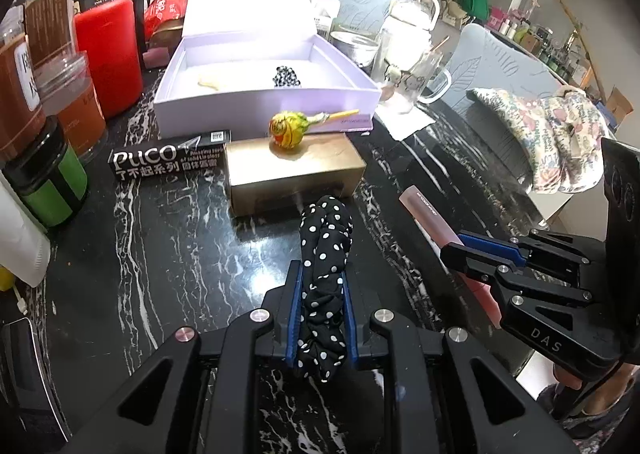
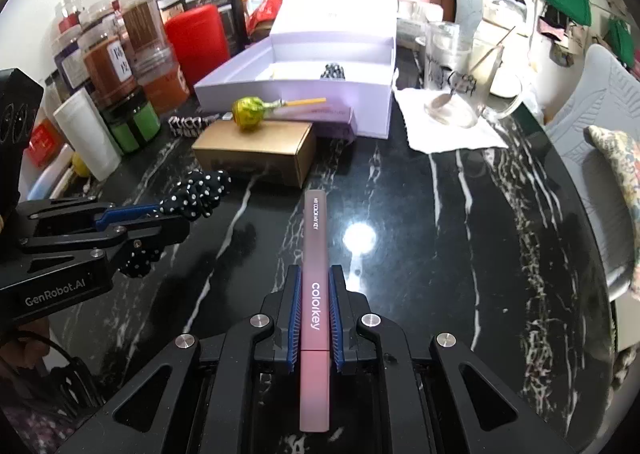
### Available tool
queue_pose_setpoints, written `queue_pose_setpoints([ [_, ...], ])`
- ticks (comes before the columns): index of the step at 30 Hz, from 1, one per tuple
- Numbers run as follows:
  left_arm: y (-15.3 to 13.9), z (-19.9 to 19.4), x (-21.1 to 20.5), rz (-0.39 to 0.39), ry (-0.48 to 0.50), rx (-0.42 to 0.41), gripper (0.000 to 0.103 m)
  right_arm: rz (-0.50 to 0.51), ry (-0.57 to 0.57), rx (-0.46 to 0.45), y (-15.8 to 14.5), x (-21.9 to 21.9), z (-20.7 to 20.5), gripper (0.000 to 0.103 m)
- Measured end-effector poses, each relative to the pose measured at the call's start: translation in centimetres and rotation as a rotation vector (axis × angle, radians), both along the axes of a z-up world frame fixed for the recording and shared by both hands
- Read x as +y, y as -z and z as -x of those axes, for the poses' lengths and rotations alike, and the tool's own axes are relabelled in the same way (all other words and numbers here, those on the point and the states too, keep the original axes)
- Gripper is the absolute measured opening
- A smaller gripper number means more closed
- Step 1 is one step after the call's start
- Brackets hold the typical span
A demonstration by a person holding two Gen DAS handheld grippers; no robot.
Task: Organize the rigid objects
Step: 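Carry the lipstick and polka-dot scrunchie over the lavender box with both grippers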
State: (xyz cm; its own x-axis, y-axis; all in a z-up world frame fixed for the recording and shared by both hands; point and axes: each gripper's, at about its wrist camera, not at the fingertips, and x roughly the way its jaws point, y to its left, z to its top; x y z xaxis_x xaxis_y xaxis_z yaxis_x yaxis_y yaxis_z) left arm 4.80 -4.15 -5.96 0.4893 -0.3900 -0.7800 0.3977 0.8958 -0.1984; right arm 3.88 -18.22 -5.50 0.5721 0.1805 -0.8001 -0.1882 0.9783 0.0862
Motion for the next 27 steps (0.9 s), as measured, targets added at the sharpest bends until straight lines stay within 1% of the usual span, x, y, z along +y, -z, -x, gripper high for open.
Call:
queue_pose_setpoints([
  [11,-3.7,-0.5,0.0,0.025,-0.028,-0.092,0.018,-0.027,-0.008,-0.064,-2.8,-0.3,0.3,0.013],
  [19,-6.0,-2.2,-0.4,0.03,-0.044,-0.157,0.018,-0.014,-0.026,-0.112,-4.8,-0.5,-1.2,0.013],
  [27,-7.8,-4.7,-0.5,0.034,-0.059,-0.201,0.018,-0.006,-0.049,-0.148,-6.3,-0.5,-3.6,0.013],
])
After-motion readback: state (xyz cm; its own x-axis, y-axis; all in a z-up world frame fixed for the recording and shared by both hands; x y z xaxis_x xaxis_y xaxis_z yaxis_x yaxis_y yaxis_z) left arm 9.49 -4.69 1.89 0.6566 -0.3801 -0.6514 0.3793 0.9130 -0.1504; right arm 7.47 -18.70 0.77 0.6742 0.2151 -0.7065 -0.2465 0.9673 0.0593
